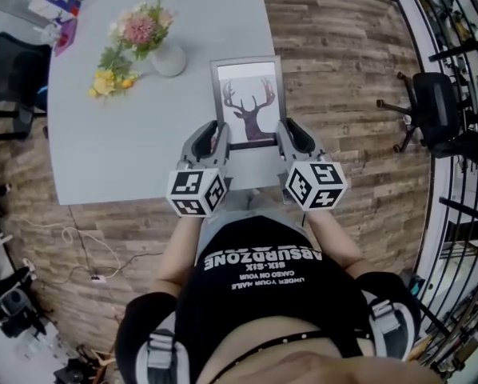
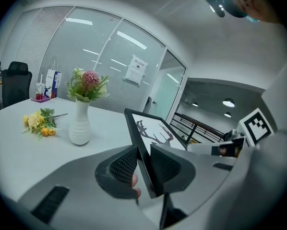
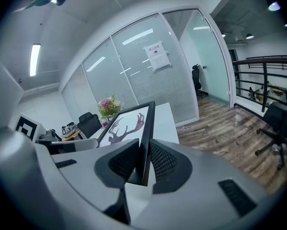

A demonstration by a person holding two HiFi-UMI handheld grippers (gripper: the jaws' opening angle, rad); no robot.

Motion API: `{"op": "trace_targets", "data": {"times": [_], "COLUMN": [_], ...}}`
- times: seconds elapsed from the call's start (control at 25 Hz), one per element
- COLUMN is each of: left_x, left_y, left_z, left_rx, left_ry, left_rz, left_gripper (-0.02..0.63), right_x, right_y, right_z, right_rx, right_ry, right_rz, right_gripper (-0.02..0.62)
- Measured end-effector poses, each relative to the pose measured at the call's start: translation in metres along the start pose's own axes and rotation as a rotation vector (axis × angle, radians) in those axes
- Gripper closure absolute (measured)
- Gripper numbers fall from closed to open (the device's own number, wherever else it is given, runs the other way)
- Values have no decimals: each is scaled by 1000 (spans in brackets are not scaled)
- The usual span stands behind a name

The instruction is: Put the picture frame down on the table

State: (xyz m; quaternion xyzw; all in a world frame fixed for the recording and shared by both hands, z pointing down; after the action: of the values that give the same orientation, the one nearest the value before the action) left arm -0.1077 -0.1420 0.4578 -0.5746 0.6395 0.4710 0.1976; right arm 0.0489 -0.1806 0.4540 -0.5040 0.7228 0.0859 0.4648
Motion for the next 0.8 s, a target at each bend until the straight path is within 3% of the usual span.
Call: {"op": "trace_targets", "data": {"times": [0.8], "left_x": [-47], "left_y": [27], "left_z": [-51], "left_rx": [3], "left_ry": [159], "left_rz": [12], "left_gripper": [509], "right_x": [-41], "right_y": [-31], "right_z": [-47], "right_rx": [-65], "right_ry": [137], "right_rz": [-23], "right_gripper": [512]}}
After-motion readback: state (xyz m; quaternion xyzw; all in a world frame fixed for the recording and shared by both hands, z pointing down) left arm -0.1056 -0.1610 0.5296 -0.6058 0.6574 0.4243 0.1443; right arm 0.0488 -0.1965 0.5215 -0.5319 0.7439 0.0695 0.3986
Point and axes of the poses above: the fingertips, and each gripper's own axes: z backward along the fingers, y to its left, x out of its top, the point moved 2 cm from there along z, backward along the fingers, and after that the axes turned 6 degrees about y, right-handed, at the moved point
